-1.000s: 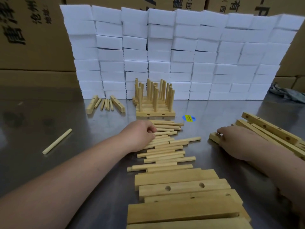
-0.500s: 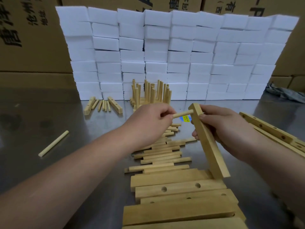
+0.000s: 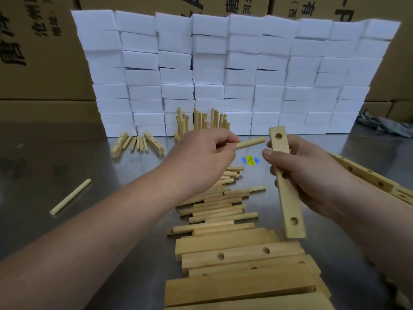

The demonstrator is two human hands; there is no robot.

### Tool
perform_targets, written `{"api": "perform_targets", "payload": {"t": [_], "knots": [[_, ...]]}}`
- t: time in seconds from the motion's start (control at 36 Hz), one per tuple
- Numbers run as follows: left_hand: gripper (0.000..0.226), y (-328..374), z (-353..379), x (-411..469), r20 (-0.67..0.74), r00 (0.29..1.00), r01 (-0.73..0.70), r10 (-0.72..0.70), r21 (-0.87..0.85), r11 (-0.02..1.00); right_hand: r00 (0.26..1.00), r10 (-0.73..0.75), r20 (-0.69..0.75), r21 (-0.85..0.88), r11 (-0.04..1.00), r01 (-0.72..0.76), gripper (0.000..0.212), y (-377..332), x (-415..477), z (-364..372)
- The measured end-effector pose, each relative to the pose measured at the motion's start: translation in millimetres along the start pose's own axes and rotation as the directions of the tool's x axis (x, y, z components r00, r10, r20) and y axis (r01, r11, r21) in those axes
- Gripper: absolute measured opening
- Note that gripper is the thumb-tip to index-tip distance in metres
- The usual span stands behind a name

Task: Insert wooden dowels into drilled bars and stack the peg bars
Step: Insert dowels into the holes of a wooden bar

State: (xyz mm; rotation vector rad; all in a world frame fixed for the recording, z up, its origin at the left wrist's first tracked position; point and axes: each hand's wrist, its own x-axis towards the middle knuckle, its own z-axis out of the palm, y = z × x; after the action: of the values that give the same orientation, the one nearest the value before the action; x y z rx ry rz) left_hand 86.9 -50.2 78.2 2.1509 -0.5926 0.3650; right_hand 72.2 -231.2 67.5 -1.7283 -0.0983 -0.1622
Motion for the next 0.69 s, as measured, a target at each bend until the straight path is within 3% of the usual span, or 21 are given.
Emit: {"api": "perform_targets", "payload": {"t": [0.25,0.33,0.47,0.69], "knots": [[0.02,3.6,-2.6,-2.0,-0.043,0.999,-0.005,0.007,0.045,0.999,0.983,-0.183,-0.011,-0.32,0.932,0.17,0.027,-8.2,-9.5,3.8],[0.021,5.4,-4.2,-2.6,-0.042,0.999,-0.023,0.026,0.074,0.997,0.987,-0.159,-0.009,-0.288,0.946,0.15,0.027,-11.0,-11.3,4.3],[0.021,6.5,-4.2,-3.9,-0.066,0.995,-0.073,0.08,0.105,0.992,0.996,-0.087,-0.011,-0.269,0.96,0.081,0.051,-11.8,-14.2,7.6],[0.02,3.4,-5.5,-4.6,-0.038,0.991,-0.123,0.127,0.102,0.987,0.998,-0.056,0.019,-0.153,0.987,0.058,0.047,-13.6,-11.1,4.1]]}}
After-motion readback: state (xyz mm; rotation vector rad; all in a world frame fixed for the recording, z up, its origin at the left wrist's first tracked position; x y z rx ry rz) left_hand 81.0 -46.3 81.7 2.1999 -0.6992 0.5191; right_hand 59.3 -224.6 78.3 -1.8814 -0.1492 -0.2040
